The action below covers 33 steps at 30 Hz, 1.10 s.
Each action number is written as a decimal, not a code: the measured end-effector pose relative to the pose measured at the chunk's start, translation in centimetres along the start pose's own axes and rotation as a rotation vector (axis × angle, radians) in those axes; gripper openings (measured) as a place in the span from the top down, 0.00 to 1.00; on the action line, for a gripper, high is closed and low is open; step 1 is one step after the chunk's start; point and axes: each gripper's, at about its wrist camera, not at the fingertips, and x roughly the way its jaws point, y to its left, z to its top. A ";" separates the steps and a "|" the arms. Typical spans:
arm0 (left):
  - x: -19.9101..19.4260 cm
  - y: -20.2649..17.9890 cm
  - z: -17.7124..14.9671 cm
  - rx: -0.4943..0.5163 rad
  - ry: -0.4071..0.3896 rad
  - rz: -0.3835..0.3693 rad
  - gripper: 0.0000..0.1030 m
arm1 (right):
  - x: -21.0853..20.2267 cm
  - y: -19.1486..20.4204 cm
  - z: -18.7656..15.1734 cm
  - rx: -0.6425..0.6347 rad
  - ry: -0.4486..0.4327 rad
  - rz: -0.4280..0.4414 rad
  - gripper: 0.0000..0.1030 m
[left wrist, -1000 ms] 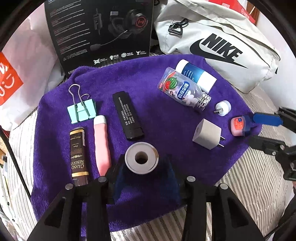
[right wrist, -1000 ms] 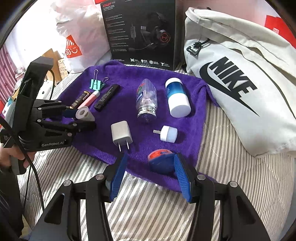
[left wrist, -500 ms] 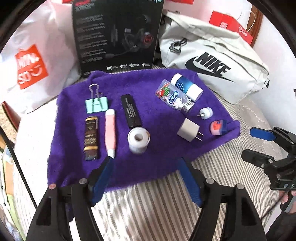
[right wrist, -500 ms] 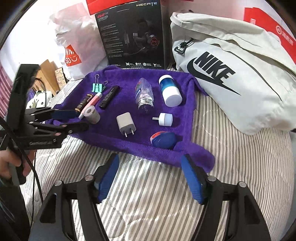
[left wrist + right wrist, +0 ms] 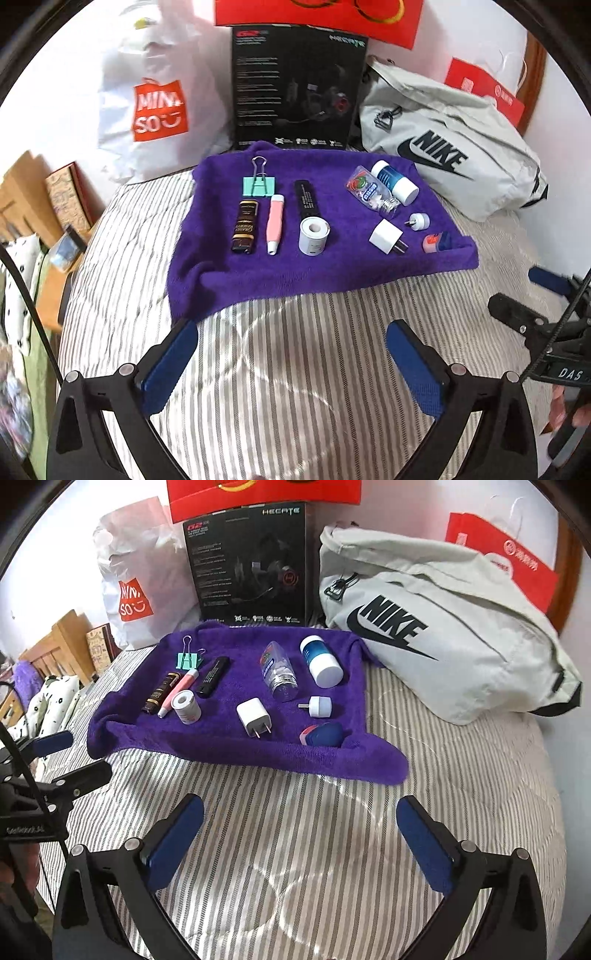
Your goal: Organize rigid objects
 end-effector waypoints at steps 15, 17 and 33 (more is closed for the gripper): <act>-2.6 -1.4 -1.6 -0.021 -0.058 0.095 0.00 | -3.1 -1.1 -2.4 0.074 -0.020 -0.045 0.00; -2.6 -1.3 -1.6 -0.020 -0.056 0.100 0.00 | -3.3 -1.2 -2.4 0.077 -0.027 -0.041 0.00; -1.8 -2.2 -1.5 -0.014 -0.039 0.089 0.00 | -3.3 -1.3 -2.1 0.071 -0.042 -0.057 0.00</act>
